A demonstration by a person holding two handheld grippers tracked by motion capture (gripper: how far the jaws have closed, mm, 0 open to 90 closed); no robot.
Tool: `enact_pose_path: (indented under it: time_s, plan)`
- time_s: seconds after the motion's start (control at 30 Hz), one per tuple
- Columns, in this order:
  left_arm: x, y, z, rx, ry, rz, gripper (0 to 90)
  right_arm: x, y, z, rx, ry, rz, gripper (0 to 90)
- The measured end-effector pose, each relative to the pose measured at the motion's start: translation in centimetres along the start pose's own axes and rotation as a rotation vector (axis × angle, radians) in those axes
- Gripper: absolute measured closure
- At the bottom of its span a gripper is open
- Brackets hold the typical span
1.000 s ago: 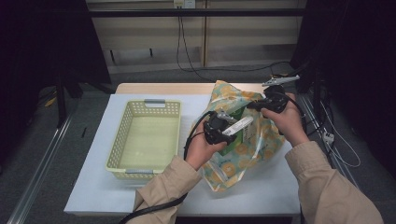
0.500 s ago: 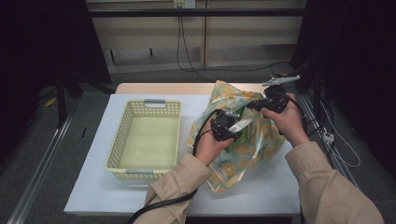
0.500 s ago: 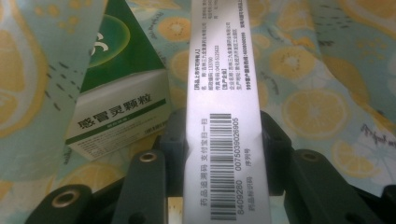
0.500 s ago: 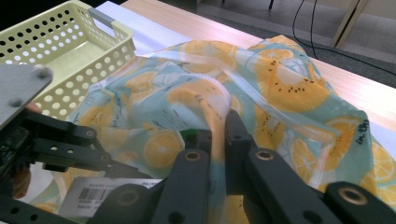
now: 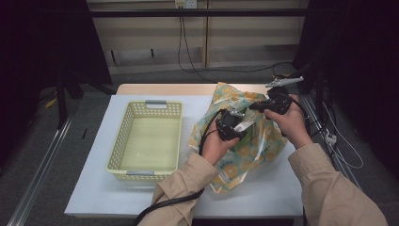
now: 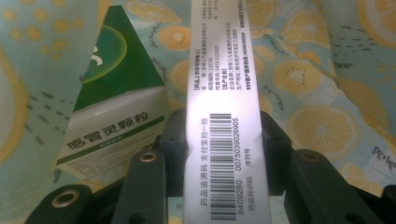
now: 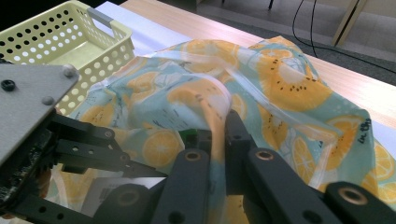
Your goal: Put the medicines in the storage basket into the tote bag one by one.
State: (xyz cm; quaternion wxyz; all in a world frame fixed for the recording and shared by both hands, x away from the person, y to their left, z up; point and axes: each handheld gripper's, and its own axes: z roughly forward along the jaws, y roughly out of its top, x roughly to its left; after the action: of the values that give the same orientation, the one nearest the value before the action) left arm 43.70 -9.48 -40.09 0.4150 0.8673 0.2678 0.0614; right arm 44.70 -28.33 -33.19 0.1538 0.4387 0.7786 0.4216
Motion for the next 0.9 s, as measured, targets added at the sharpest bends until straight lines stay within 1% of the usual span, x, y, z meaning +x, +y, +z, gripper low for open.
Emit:
enact_pose_path:
  time_s: [0.23, 0.27, 0.3, 0.33, 0.43, 0.53, 0.63, 0.67, 0.7, 0.73, 0.8, 0.87, 0.9]
  plan:
    - [0.0, 0.1, 0.2, -0.002, 0.003, 0.006, 62.5, -0.2, -0.1, -0.1, 0.0, -0.002, 0.004, 88.8]
    - [-0.1, 0.1, 0.3, -0.002, 0.016, 0.005, 62.5, -0.2, -0.1, -0.1, -0.001, -0.003, 0.004, 88.8]
    - [-0.1, 0.1, 0.3, -0.004, 0.018, 0.004, 62.5, -0.2, -0.1, -0.1, 0.0, -0.001, 0.004, 88.7]
    - [0.0, 0.1, 0.3, -0.012, 0.002, 0.004, 62.5, -0.2, -0.1, -0.1, 0.002, 0.0, 0.003, 88.7]
    - [0.1, 0.2, 0.5, -0.015, 0.005, -0.003, 62.5, -0.2, -0.2, -0.1, 0.001, 0.001, 0.004, 88.8]
    - [0.2, 0.3, 0.6, -0.017, 0.017, -0.004, 62.5, -0.1, -0.1, -0.1, -0.001, 0.0, 0.003, 88.8]
    - [0.2, 0.4, 0.9, -0.028, 0.014, -0.014, 62.5, -0.1, -0.1, -0.1, -0.001, -0.002, 0.002, 88.7]
    - [0.2, 0.5, 1.0, -0.022, 0.033, -0.013, 62.5, -0.1, -0.1, -0.1, -0.001, -0.001, 0.002, 88.7]
    - [0.3, 0.5, 1.1, -0.03, 0.021, -0.015, 62.5, 0.0, -0.1, -0.1, -0.001, -0.002, 0.001, 88.7]
    - [0.3, 0.6, 1.2, -0.035, 0.025, -0.018, 62.5, 0.0, -0.1, -0.1, 0.0, -0.002, 0.001, 88.7]
    - [0.5, 0.8, 1.6, -0.061, 0.028, -0.016, 62.4, 0.1, -0.1, -0.1, 0.0, 0.0, -0.001, 88.7]
    - [0.7, 0.7, 2.0, -0.08, -0.002, -0.02, 61.4, 0.1, -0.1, -0.1, 0.001, 0.001, 0.001, 88.7]
    - [0.7, 0.7, 2.1, -0.091, -0.015, -0.008, 58.0, 0.1, -0.1, -0.1, -0.001, 0.002, 0.003, 88.7]
